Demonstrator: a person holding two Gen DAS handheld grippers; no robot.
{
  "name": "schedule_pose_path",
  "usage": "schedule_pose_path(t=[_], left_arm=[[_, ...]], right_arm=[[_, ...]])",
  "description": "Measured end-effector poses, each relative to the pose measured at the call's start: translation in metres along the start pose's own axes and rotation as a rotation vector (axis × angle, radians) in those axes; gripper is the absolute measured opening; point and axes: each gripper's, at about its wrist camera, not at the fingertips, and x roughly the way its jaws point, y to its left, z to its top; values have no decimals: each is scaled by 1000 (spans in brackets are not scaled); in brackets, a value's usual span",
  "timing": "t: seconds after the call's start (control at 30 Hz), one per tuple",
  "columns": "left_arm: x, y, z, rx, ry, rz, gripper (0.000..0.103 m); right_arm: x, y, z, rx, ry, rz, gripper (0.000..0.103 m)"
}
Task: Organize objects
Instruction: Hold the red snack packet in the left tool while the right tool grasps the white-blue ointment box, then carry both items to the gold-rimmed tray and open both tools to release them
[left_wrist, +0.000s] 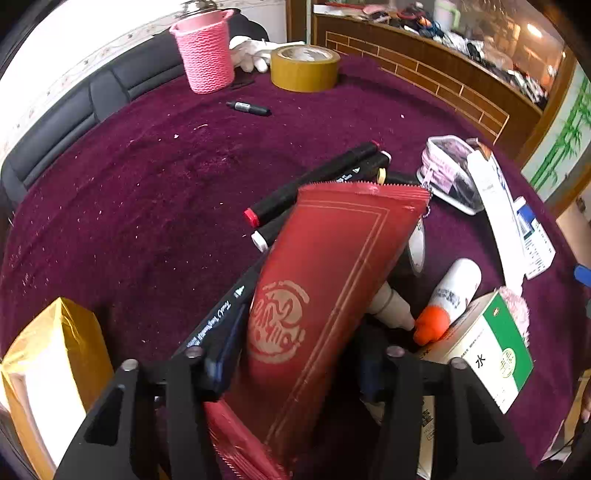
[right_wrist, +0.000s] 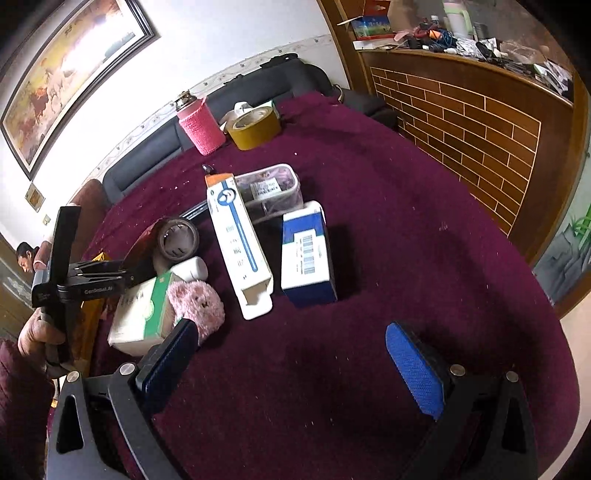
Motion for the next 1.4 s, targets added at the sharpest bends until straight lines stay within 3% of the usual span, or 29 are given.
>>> schedule_pose_path(t=[0.3, 0.43, 0.57, 0.6, 0.67, 0.7, 0.77, 0.83, 0.87, 0.93, 1.0, 1.07, 1.17, 1.23, 1.33, 1.37, 1.4], left_arm=[[-37, 8, -16, -89, -86, -1, 30], [-67, 15, -32, -164, -152, -32, 26], [-87, 19, -49, -219, -181, -79, 20], [-91, 20, -53, -226, -189, -88, 14], [-101, 19, -61, -232, -208, -92, 0], [-105, 18, -64, -233, -215, -92, 0], [-108, 15, -68, -213, -207, -84, 0], [-105, 7, -72, -178, -172, -49, 0], [-102, 2, -72, -158, -157, -25, 1], [-98, -3, -71, -151, -155, -16, 14], [-97, -4, -70, -170, -173, -50, 47], [-98, -3, -70, -203, -201, -91, 61], [-92, -3, -68, -275, -210, -121, 69], [-80, -8, -64, -295, -191, -104, 81], [-55, -25, -58, -215, -134, -48, 81], [-47, -25, -58, -212, -111, -73, 74], [-46, -20, -58, -246, -128, -143, 60]], right_arm=[[10, 37, 30, -145, 14, 12, 103], [23, 64, 55, -240, 8, -12, 103], [58, 84, 74, -306, 62, -74, 100], [67, 86, 76, -317, 75, -95, 97], [87, 91, 78, -337, 112, -125, 79], [96, 94, 78, -345, 140, -133, 75], [116, 93, 79, -340, 205, -157, 48], [126, 86, 77, -303, 241, -149, 41], [125, 84, 77, -289, 234, -142, 41], [122, 80, 74, -273, 231, -132, 41], [121, 79, 72, -263, 239, -127, 41], [117, 79, 70, -269, 235, -129, 41], [113, 81, 67, -282, 224, -121, 40], [115, 83, 67, -281, 226, -109, 40], [120, 83, 64, -274, 239, -97, 40], [121, 83, 64, -271, 241, -94, 40], [122, 84, 63, -271, 242, -92, 40]])
